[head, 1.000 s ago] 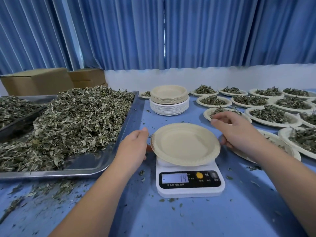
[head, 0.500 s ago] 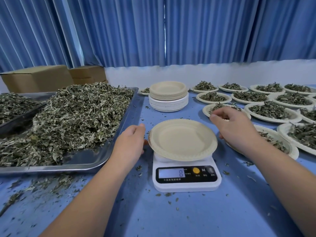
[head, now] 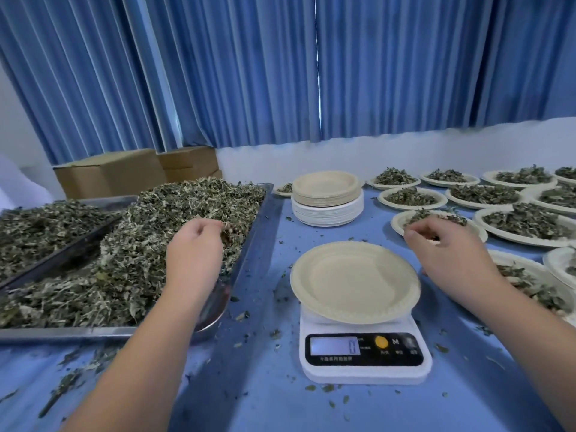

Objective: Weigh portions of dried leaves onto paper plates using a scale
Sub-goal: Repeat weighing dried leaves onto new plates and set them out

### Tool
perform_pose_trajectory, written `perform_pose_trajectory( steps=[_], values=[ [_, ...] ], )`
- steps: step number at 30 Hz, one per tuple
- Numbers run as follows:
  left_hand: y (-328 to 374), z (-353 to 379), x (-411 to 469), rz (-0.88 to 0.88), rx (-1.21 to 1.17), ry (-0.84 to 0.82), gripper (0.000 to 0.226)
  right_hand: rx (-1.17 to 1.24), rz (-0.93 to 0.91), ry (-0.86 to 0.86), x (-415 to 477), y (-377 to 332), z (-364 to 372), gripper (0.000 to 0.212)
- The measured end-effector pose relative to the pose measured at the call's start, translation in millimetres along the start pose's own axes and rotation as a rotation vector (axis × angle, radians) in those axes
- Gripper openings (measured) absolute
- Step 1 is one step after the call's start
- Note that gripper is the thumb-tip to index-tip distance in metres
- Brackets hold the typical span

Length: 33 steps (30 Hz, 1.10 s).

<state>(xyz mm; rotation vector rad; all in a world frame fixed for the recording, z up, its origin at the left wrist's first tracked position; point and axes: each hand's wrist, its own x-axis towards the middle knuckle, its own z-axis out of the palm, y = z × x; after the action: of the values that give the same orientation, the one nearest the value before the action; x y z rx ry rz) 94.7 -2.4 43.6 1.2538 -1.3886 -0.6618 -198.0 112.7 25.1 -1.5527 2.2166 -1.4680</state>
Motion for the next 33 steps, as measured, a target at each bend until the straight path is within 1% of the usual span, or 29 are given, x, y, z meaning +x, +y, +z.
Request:
perform_pose_trajectory(
  steps=[3,5,6,7,9,11,13,14,15,18,19,20,21,23,24,26,28,29,31,32,33],
  values=[
    [-1.2,-7.2,46.9,-0.041,0.087,-0.091,0.042,-0.025,-0.014,0.003,2.3,-0.9,1.0,0.014],
    [-6.6,-7.5,74.2,-0.052,0.187,-0.193,0.046,-0.036,-0.023,0.011,2.8,-1.6,2.5,0.013],
    [-12.7,-6.3,85.9,-0.021,0.325,-0.229,0.044,-0.046,-0.031,0.014,3.2,-1.6,3.1,0.012],
    [-19.4,-6.2,95.3,0.038,0.512,-0.263,0.043,-0.052,-0.042,0.016,4.1,-2.0,4.5,0.011],
    [-30.1,-4.0,104.6,0.164,0.823,-0.398,0.045,-0.056,-0.068,0.014,4.8,-1.7,6.4,0.01],
    [-38.7,0.1,107.8,0.202,0.992,-0.566,0.05,-0.056,-0.1,0.013,5.7,-1.3,7.8,0.01],
    [-43.3,4.1,107.2,0.175,1.114,-0.689,0.051,-0.058,-0.121,0.025,7.1,0.1,8.3,0.01],
    [-43.8,5.1,107.6,0.165,1.13,-0.7,0.051,-0.063,-0.121,0.026,7.7,0.7,8.3,0.01],
    [-42.7,4.7,107.3,0.163,1.107,-0.666,0.052,-0.067,-0.12,0.025,8.1,1.5,8.4,0.01],
    [-34.6,-2.6,103.9,0.236,0.975,-0.44,0.054,-0.068,-0.117,0.024,9.0,3.3,8.3,0.01],
    [-32.5,-5.5,101.7,0.258,0.96,-0.421,0.056,-0.066,-0.114,0.021,9.0,3.7,8.4,0.01],
    [-31.5,-8.0,97.7,0.257,0.965,-0.445,0.059,-0.065,-0.114,0.018,8.9,3.8,8.4,0.01],
    [-31.9,-10.1,92.6,0.219,0.972,-0.496,0.064,-0.062,-0.116,0.017,8.5,3.7,8.7,0.01],
    [-31.3,-14.8,81.3,0.106,0.945,-0.577,0.074,-0.051,-0.116,0.015,7.7,2.8,8.7,0.01],
    [-29.6,-17.2,76.2,0.081,0.902,-0.587,0.077,-0.045,-0.114,0.014,7.4,2.4,8.6,0.01],
    [-23.9,-22.9,66.1,0.111,0.799,-0.555,0.081,-0.039,-0.106,0.013,6.7,1.9,8.6,0.01],
    [-21.9,-27.8,60.1,0.141,0.785,-0.531,0.083,-0.038,-0.095,0.006,6.5,2.0,8.8,0.011],
    [-22.8,-29.8,56.1,0.124,0.793,-0.573,0.083,-0.04,-0.09,0.004,6.5,2.3,8.6,0.011],
    [-25.7,-32.5,45.5,0.044,0.804,-0.731,0.081,-0.038,-0.08,0.006,6.7,3.0,7.5,0.01],
    [-26.1,-33.5,41.8,0.009,0.809,-0.783,0.078,-0.035,-0.074,0.009,7.3,3.4,6.6,0.01],
    [-25.6,-35.5,39.0,-0.003,0.797,-0.794,0.073,-0.032,-0.068,0.015,7.3,3.5,5.9,0.011]
  ],
)
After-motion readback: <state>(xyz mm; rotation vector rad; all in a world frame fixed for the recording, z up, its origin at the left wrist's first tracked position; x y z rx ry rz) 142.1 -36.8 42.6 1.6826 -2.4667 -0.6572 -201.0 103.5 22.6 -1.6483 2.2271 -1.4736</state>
